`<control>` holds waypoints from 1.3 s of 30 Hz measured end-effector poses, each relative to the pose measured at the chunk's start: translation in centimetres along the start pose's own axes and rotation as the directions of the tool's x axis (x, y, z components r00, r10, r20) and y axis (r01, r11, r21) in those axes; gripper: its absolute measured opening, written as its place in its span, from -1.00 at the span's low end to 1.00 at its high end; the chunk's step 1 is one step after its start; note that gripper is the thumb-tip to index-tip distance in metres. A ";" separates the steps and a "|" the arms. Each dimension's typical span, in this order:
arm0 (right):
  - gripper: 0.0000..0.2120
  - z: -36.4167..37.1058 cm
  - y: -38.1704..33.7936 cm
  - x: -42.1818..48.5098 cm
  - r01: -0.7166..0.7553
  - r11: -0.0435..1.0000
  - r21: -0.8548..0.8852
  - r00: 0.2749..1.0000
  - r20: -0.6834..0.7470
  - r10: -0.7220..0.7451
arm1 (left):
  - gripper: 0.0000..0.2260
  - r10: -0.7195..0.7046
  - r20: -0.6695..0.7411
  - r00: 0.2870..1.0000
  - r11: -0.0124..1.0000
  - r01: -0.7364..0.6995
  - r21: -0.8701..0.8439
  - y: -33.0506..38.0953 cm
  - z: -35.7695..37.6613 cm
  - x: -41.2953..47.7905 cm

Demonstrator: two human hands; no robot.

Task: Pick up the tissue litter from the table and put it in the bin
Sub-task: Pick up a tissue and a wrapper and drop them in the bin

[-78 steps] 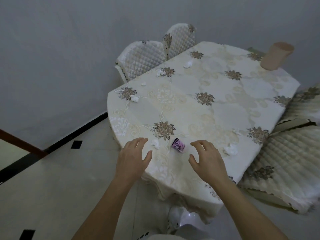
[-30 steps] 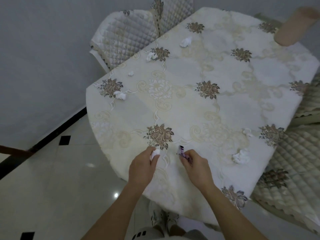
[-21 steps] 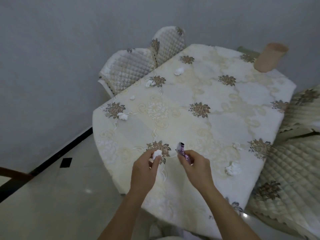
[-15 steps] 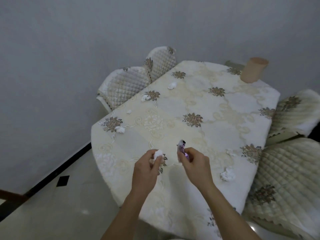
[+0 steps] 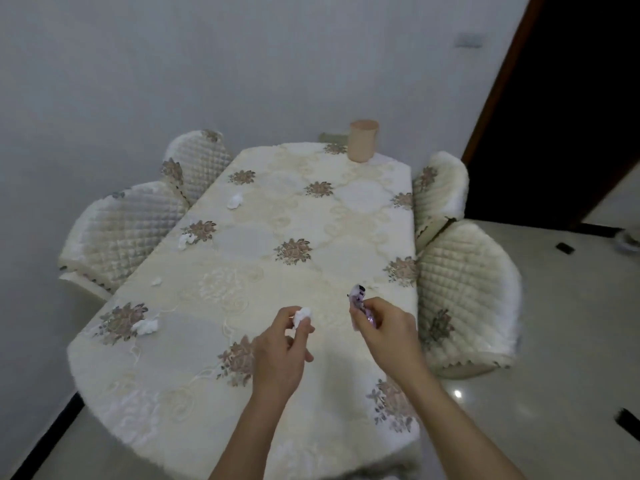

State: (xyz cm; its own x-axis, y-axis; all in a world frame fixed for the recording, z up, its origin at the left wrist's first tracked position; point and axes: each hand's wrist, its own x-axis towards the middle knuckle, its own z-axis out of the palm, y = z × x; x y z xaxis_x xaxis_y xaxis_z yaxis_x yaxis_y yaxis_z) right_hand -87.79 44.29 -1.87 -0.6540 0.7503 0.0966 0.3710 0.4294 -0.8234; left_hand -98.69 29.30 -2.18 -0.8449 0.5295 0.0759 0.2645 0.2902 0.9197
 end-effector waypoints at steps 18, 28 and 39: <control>-0.54 -16.5 11.7 -12.7 -0.408 0.910 0.076 0.731 -0.569 0.376 | -0.93 0.275 0.538 0.797 0.961 -0.239 -0.137 7.2 17.0 -5.2; -0.46 -24.8 20.2 -11.6 -0.445 0.882 0.156 0.663 -0.604 0.442 | -0.93 0.279 0.616 0.737 0.957 -0.265 -0.117 10.6 30.5 -6.1; -0.66 -42.3 31.6 -3.1 -0.425 0.903 0.071 0.727 -0.568 0.386 | -0.91 0.283 0.583 0.762 0.950 -0.307 -0.060 20.5 50.4 -5.2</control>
State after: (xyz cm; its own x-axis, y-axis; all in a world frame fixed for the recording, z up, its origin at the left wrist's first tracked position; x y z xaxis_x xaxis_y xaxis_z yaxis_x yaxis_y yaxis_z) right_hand -46.14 76.78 -4.52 0.0424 0.9967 0.0696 0.5658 0.0335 -0.8239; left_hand -65.43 72.67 -3.12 -0.2978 0.9500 0.0940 0.4830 0.0650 0.8732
